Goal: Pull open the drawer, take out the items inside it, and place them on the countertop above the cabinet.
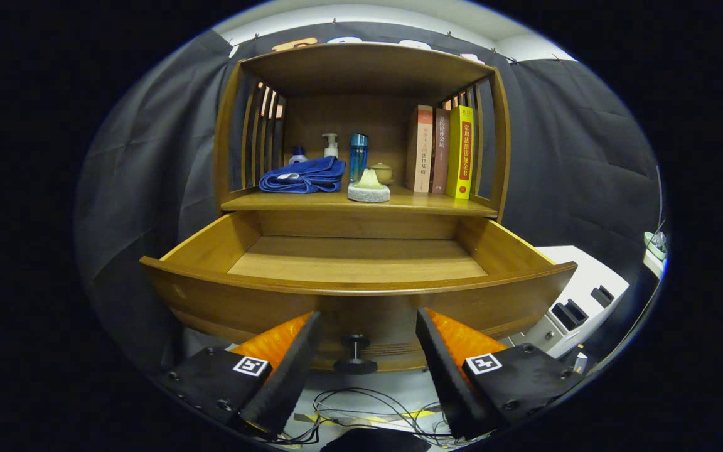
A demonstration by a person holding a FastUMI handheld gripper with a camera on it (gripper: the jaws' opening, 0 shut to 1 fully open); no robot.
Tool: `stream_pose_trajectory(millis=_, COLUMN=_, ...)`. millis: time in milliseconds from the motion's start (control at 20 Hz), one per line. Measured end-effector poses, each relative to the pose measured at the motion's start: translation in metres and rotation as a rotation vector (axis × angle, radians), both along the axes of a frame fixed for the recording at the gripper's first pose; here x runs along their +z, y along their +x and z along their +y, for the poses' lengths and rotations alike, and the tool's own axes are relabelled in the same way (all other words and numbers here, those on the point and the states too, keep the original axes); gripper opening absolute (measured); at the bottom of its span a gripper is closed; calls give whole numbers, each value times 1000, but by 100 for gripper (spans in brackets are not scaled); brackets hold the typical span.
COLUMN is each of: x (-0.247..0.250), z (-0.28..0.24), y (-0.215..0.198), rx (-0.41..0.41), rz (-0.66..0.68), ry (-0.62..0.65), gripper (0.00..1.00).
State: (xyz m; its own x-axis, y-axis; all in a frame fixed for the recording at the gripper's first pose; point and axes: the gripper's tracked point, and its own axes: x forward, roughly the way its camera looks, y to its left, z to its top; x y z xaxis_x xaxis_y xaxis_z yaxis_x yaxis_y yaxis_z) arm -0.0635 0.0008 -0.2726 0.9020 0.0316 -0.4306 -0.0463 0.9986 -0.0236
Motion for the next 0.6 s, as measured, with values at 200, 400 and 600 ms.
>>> stream_pose_trajectory(millis=200, x=-1, z=2, y=4, rx=-10, rz=1, ry=29, gripper=96)
stream_pose_trajectory(millis=400, x=-5, z=6, y=14, rx=-23, rz=10, ry=32, gripper=97)
stream_pose_trajectory(millis=600, x=-7, z=6, y=22, rx=-24, rz=13, ry=30, gripper=97)
